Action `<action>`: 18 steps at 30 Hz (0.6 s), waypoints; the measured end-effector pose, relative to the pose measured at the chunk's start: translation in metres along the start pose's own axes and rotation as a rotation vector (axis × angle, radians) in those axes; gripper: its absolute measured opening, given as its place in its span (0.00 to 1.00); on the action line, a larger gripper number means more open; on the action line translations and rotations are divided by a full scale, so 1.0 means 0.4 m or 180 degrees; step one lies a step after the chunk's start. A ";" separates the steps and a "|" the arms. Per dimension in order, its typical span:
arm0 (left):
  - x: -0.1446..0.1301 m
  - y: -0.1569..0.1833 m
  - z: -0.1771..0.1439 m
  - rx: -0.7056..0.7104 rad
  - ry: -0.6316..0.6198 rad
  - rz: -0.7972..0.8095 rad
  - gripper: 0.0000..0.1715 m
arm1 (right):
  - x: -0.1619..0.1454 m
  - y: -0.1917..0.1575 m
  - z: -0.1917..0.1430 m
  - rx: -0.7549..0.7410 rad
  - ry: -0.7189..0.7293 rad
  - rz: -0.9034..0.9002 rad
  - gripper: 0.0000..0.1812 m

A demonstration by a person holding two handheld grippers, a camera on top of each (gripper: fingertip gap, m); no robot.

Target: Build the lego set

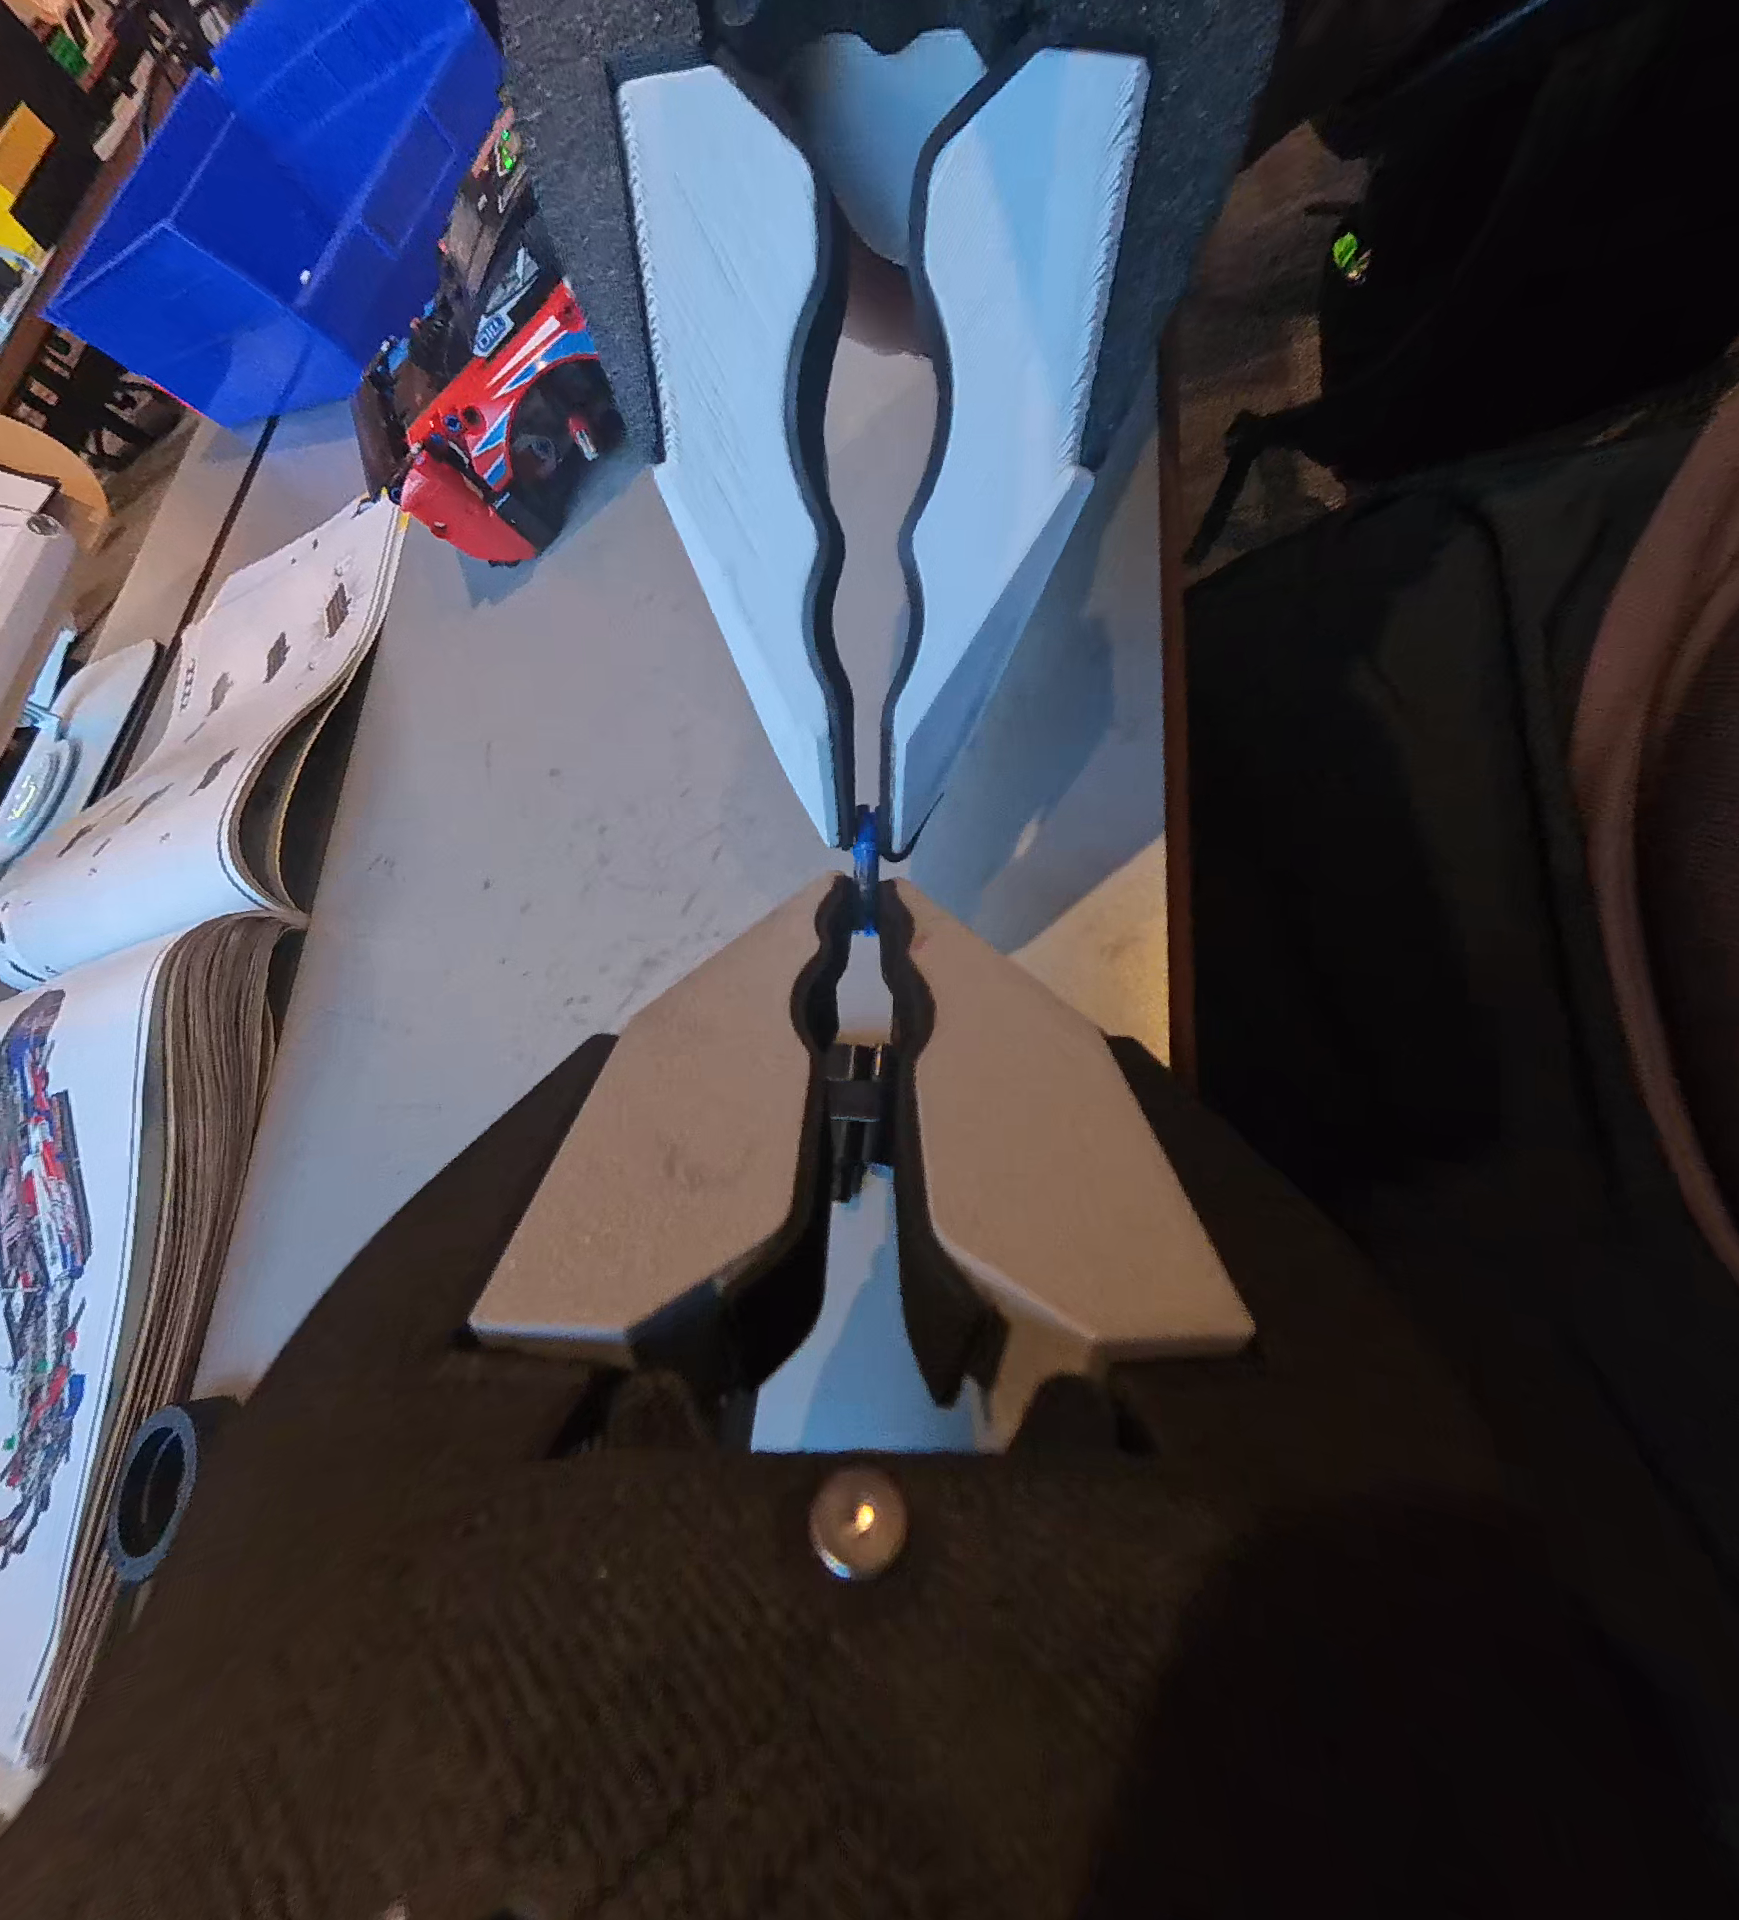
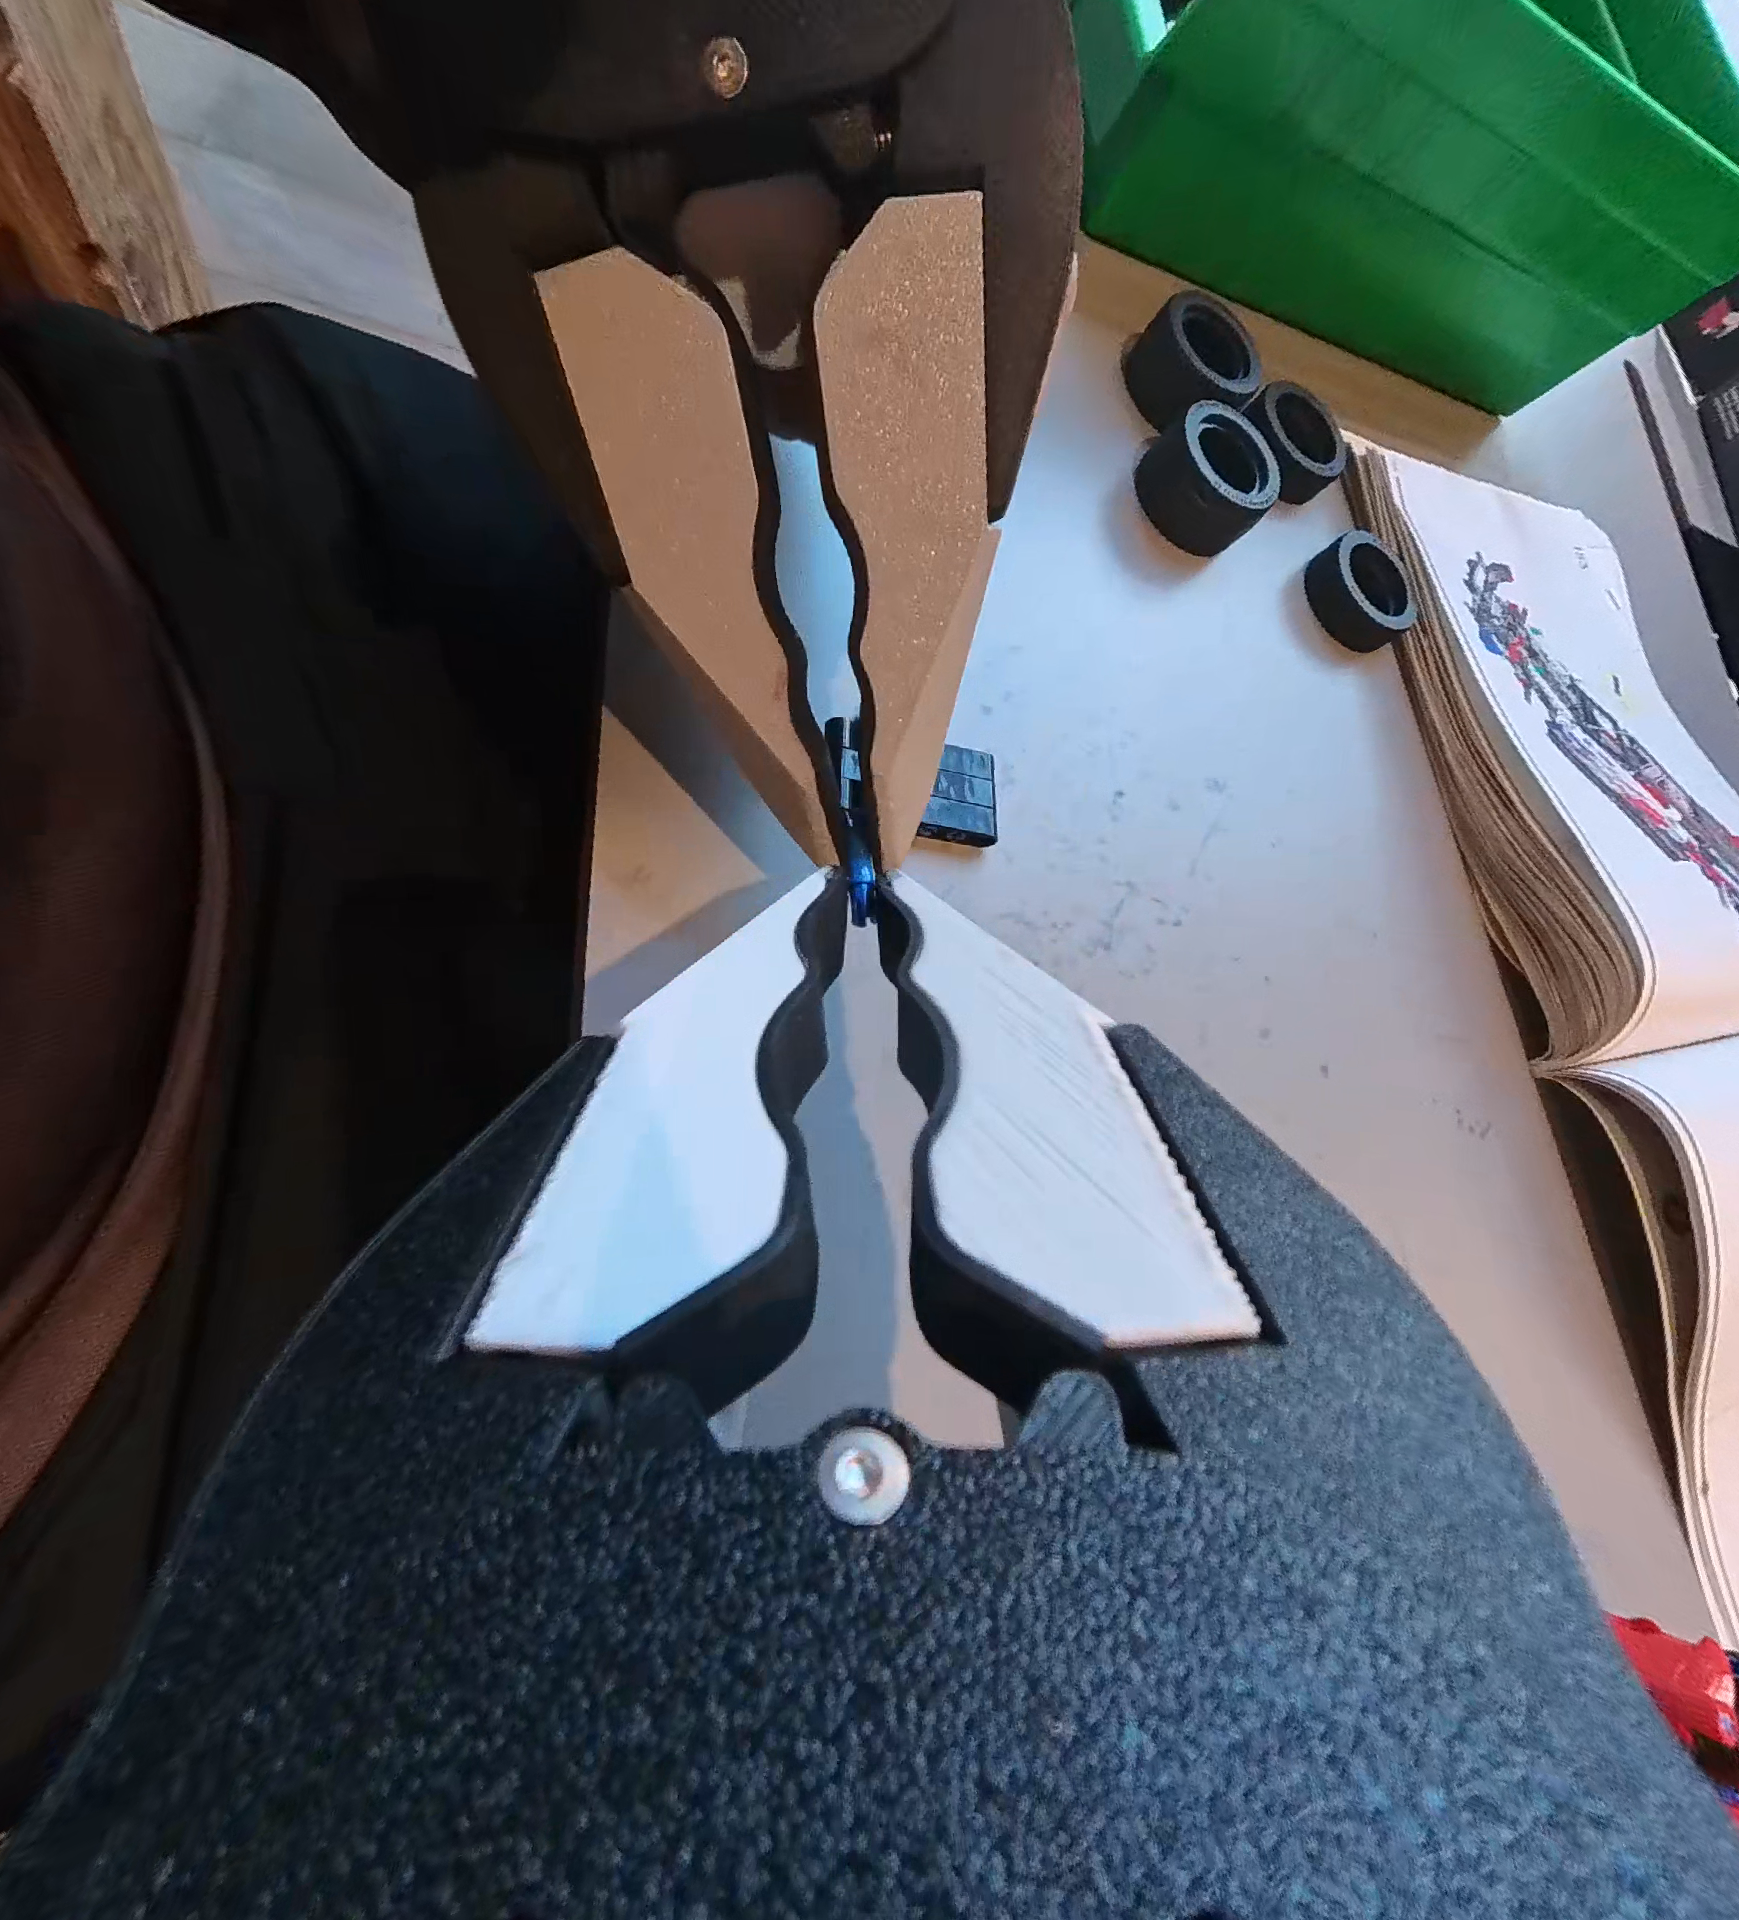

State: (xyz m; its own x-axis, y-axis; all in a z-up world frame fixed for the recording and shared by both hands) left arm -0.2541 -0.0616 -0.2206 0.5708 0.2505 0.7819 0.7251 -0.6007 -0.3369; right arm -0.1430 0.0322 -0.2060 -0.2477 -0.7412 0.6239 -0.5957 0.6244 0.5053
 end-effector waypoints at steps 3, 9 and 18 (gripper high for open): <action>-0.001 0.000 0.001 -0.0056 0.0043 -0.0063 0.01 | -0.002 -0.003 -0.002 0.0015 0.0040 -0.0034 0.03; 0.001 0.001 0.000 -0.0100 0.0116 -0.0115 0.01 | -0.001 -0.006 -0.004 -0.0008 0.0077 -0.0081 0.03; -0.031 -0.103 -0.049 -0.0349 -0.0428 -0.0710 0.39 | -0.032 0.021 -0.016 0.0042 0.0106 0.0383 0.03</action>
State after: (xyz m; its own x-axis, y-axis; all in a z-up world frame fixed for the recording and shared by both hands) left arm -0.2986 -0.0549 -0.2060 0.4531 0.4799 0.7513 0.7967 -0.5961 -0.0997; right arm -0.1400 0.0486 -0.2061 -0.2926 -0.6524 0.6991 -0.5733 0.7048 0.4179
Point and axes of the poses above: each gripper's, where its closed fingertips meet, z out along the fingers, x out of its top, y = z × x across the jaws, the point moved 10 cm from there along -z, back along the fingers, and after that the axes turned 10 degrees about -z, right-handed, at the moved point
